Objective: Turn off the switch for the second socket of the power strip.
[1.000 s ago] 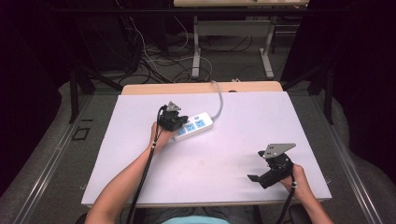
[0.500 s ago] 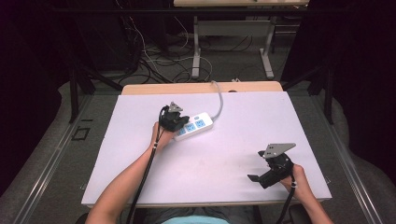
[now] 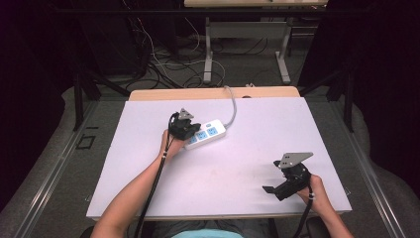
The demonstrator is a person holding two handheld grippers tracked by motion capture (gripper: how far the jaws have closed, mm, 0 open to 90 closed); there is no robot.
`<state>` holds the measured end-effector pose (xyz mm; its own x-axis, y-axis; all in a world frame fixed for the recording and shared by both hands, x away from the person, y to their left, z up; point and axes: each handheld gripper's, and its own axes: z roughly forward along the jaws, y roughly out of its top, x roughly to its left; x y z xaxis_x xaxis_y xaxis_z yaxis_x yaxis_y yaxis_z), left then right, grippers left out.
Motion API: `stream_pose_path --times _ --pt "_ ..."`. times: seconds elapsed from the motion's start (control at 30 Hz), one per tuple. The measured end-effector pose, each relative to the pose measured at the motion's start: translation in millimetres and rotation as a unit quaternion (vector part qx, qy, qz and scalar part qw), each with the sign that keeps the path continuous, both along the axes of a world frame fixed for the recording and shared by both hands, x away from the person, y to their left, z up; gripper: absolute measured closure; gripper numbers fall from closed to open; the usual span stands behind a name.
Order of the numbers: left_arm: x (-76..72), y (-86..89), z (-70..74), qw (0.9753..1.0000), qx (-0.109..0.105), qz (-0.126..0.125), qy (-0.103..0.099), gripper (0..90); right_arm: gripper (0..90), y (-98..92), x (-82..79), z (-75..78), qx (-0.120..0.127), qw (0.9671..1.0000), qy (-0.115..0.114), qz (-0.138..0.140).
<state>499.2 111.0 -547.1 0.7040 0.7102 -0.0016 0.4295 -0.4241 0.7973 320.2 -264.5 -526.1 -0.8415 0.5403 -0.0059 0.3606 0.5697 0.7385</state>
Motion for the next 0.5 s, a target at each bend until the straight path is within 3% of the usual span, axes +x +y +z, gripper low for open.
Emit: stream_pose_path --times 0.5 --pt "0.1 -0.6 -0.5 1.0000 0.000 -0.004 -0.002 90.0 0.7 0.3 -0.1 -0.4 0.000 1.0000 0.005 -0.001"
